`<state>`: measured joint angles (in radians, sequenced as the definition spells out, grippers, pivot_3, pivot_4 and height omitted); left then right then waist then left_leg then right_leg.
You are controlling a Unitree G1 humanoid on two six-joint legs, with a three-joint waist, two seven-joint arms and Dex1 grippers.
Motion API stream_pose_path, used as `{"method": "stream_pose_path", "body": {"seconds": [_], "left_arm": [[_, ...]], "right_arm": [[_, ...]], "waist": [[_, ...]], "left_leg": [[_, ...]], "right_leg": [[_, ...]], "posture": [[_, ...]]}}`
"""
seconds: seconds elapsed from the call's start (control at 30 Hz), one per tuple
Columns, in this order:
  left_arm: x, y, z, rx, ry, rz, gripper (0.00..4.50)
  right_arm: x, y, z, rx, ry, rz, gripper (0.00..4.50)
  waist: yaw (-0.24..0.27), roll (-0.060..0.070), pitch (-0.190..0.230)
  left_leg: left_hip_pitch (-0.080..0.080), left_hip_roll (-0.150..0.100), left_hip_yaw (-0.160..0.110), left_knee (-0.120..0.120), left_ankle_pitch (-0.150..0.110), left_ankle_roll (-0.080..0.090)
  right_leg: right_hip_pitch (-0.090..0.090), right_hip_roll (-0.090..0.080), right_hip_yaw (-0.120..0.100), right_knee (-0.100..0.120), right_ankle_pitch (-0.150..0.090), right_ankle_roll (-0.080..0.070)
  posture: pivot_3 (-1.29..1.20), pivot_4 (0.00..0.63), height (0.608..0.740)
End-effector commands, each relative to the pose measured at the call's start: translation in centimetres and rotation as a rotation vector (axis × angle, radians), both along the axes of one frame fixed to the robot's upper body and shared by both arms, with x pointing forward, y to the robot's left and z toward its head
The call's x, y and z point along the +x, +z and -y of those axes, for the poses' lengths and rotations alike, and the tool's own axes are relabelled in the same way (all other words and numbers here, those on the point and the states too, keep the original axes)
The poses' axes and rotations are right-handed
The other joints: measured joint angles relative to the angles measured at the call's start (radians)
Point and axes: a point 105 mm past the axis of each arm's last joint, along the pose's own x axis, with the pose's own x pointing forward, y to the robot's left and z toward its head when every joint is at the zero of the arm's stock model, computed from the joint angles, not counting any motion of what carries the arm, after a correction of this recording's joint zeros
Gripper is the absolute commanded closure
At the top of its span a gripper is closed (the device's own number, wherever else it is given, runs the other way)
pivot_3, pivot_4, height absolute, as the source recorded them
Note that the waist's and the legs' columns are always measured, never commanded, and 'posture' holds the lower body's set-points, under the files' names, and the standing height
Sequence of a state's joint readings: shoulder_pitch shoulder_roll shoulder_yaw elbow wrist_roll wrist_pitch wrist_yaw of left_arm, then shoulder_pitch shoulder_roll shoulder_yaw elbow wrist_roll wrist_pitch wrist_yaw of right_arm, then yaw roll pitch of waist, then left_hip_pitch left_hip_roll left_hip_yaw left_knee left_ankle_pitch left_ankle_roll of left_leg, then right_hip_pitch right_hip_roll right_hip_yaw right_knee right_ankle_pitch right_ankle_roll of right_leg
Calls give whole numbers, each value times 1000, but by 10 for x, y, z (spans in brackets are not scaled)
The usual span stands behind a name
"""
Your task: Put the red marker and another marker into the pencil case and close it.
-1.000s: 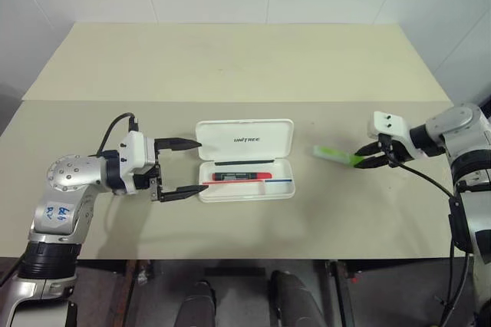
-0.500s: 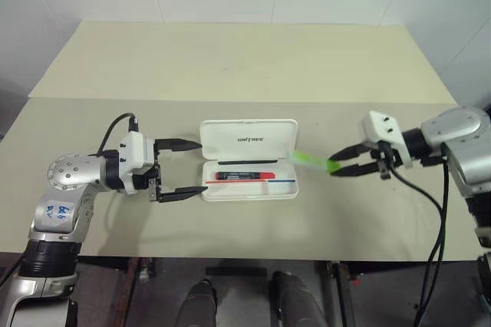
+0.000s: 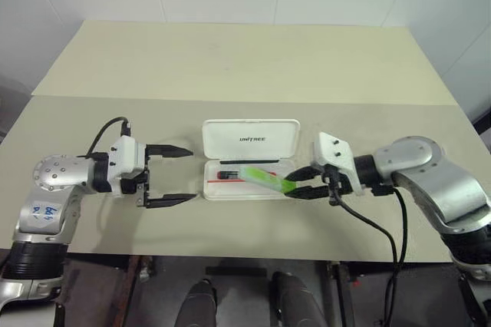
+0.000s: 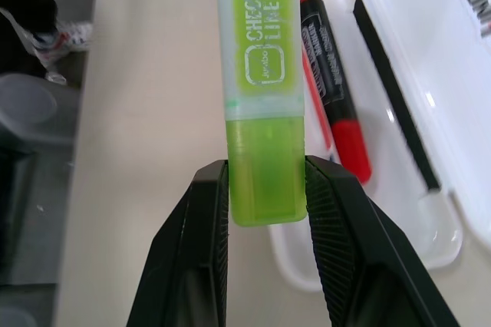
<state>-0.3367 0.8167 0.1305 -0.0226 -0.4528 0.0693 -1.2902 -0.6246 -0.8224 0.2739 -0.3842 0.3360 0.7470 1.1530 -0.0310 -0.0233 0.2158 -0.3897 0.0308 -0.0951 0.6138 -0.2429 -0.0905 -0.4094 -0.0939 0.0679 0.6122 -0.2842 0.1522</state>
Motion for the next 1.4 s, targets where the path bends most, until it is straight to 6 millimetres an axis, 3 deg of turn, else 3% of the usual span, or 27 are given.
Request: {"method": "stream_pose_path", "body": {"seconds": [0.03, 0.23, 0.47, 0.73, 1.03, 1.4], "left_arm": [[-2, 7, -10, 10, 16, 27, 0], [-3, 7, -14, 21, 39, 27, 0], [-4, 7, -19, 45, 55, 29, 0], [-4, 6, -20, 44, 63, 25, 0], [0, 5, -18, 41, 57, 26, 0], [2, 6, -15, 31, 48, 32, 0]], "right_arm": [[5, 1, -6, -51, 8, 60, 3400], [22, -10, -21, -189, 53, 149, 3400], [35, -10, -36, -235, 49, 177, 3400], [28, -11, -52, -251, 48, 156, 3400], [14, -17, -55, -294, 57, 106, 3400], [23, -27, -50, -335, 16, 105, 3400]], "waist": [[0, 0, 0], [-1, 0, 0], [-2, 0, 0], [-2, 0, 0], [-2, 0, 0], [-1, -1, 0]], "left_leg": [[0, 0, 0, 0, 0, 0], [0, 0, 0, 0, 0, 0], [-1, 0, 0, -1, 0, 0], [-1, 0, 0, -1, 0, 0], [-1, 0, 0, -1, 0, 0], [-1, 0, 0, -1, 0, 0]], "right_leg": [[0, 0, 0, 0, 0, 0], [0, 0, 0, 0, 0, 0], [-2, 0, 0, 0, 0, 0], [-2, 0, 0, 1, 0, 0], [-2, 0, -1, 1, 0, 0], [-2, 0, -1, 1, 0, 0]], "posture": [[0, 150, 740], [0, 150, 740], [0, 150, 740], [0, 150, 740], [0, 150, 740], [0, 150, 740]]}}
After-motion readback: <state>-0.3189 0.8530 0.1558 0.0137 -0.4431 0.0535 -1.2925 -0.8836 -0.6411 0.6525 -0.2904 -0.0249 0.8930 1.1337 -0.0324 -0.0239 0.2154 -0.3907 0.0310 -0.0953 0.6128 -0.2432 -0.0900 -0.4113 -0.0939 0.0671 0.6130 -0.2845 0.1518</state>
